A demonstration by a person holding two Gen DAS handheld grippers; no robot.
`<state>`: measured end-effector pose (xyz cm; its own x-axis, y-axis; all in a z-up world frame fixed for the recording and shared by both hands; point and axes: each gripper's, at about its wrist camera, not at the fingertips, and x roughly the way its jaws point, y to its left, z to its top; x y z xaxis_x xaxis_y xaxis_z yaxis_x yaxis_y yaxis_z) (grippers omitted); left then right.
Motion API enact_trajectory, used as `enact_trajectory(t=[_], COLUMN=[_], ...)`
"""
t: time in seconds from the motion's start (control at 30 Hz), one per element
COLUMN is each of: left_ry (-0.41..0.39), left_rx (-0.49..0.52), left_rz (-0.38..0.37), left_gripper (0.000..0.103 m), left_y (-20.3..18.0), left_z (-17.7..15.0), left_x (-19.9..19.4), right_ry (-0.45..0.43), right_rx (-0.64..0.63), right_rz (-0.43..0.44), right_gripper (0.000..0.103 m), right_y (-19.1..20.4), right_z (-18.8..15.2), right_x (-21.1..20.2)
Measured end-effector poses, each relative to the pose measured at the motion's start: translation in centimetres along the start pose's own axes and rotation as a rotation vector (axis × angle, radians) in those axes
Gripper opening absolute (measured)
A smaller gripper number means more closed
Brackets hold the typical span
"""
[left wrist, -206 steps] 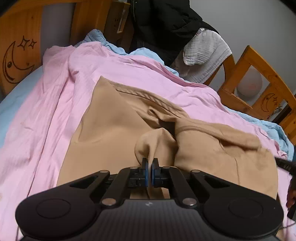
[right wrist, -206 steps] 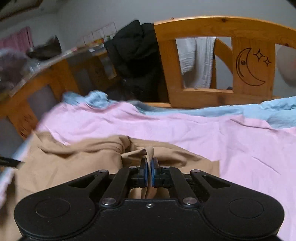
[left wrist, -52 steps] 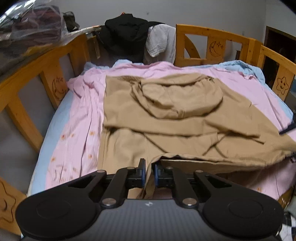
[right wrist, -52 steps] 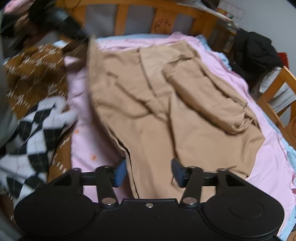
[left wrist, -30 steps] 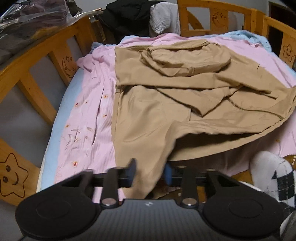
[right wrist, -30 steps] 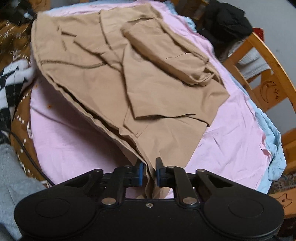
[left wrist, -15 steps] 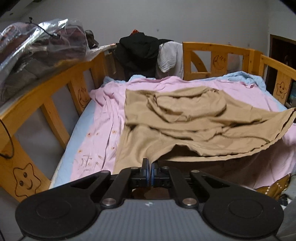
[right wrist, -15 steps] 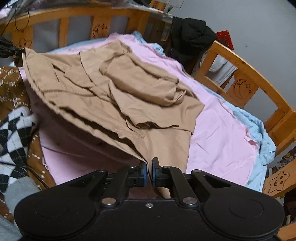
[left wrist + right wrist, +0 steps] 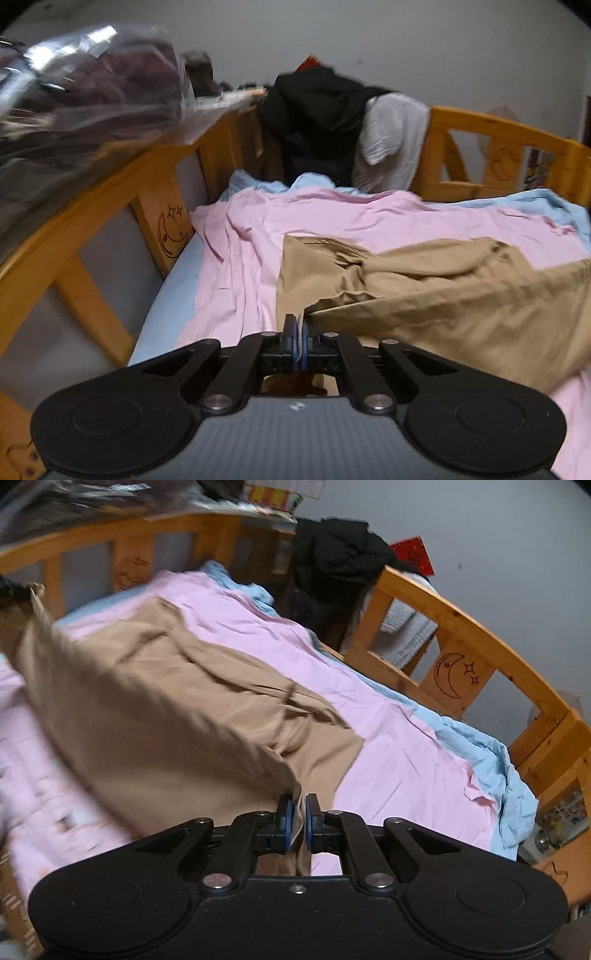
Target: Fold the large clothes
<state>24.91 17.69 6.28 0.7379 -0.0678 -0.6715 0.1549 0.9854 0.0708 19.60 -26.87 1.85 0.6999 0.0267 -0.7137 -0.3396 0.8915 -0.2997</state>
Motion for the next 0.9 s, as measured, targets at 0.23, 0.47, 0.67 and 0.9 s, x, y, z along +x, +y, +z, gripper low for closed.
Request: enact_trajectory(t=[0.23, 0.47, 0.67, 0.9], left_ry=[0.103, 0.153, 0.101, 0.072], left_rx=[0.036, 0.011, -0.083, -0.315], left_rz=[0.048, 0.034, -0.007, -0.027], left_gripper=[0.002, 0.011, 0.087, 0.095], left_y=[-0.3, 0.1, 2.6, 6.8], left_z=[1.8, -0.3, -1.1, -4.6], left_x=[11.0, 15.2, 11.6, 7.1], right_ry=[0.052, 0.071, -0.047, -0.201], right_rx=[0.054, 0.143, 0.379, 0.673], right_rz=[-0.040, -0.050, 0.032, 0.094], right_gripper=[0.010, 0.016, 0.060, 0.089], right_y=[-2.1, -2.4, -4.7, -6.7], right_z=[3.1, 3.3, 0.2, -4.6], right_x=[10.6, 15.5, 12.7, 7.8])
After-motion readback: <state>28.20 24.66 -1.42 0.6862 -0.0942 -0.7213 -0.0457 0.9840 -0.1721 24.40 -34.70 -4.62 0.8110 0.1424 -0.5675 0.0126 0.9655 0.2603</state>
